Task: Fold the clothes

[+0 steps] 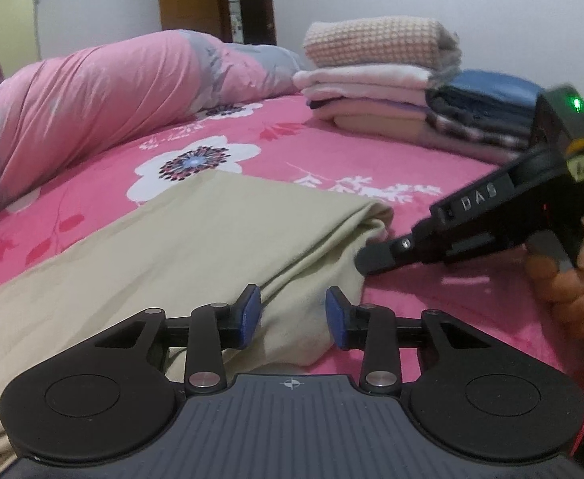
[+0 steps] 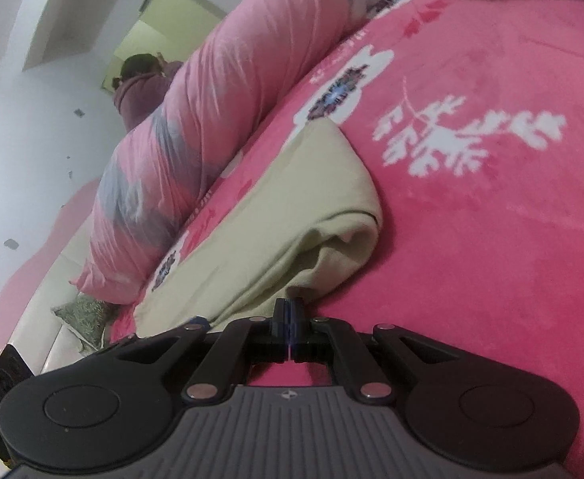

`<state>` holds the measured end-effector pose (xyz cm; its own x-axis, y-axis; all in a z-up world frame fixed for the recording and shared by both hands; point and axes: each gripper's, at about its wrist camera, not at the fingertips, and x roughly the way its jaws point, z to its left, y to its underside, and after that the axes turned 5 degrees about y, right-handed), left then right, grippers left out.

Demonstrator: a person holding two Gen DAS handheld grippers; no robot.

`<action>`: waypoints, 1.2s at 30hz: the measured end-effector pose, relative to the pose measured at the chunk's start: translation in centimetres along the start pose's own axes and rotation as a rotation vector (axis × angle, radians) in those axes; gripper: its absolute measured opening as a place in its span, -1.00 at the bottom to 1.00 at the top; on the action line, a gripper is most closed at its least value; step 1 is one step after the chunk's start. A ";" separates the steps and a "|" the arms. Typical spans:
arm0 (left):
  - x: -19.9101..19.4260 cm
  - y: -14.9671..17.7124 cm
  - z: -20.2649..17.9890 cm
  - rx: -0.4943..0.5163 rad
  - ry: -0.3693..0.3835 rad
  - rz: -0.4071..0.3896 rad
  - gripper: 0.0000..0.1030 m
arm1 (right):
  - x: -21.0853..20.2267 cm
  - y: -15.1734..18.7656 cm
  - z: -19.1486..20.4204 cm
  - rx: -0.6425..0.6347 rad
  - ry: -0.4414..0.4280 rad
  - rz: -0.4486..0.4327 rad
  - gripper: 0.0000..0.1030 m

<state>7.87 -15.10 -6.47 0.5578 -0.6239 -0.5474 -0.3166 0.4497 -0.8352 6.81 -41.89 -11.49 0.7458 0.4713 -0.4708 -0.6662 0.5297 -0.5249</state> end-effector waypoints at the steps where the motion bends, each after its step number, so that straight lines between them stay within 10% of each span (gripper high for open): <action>1: 0.1 0.0 -0.1 0.010 0.001 0.003 -0.34 | 0.1 0.0 0.2 -0.009 -0.002 -0.001 -1.00; 16: 1.0 -0.3 -1.1 0.158 -0.084 -0.002 -0.89 | 0.5 -0.6 1.4 -0.086 -0.017 -0.067 -1.00; 27: 0.7 0.1 -3.9 0.378 -0.297 -0.093 -0.95 | 0.8 0.2 1.1 -0.136 0.047 -0.073 -0.93; 36: 2.6 2.1 -5.9 0.562 -0.343 -0.013 -0.86 | -0.9 0.1 1.2 -0.134 0.017 -0.050 -0.93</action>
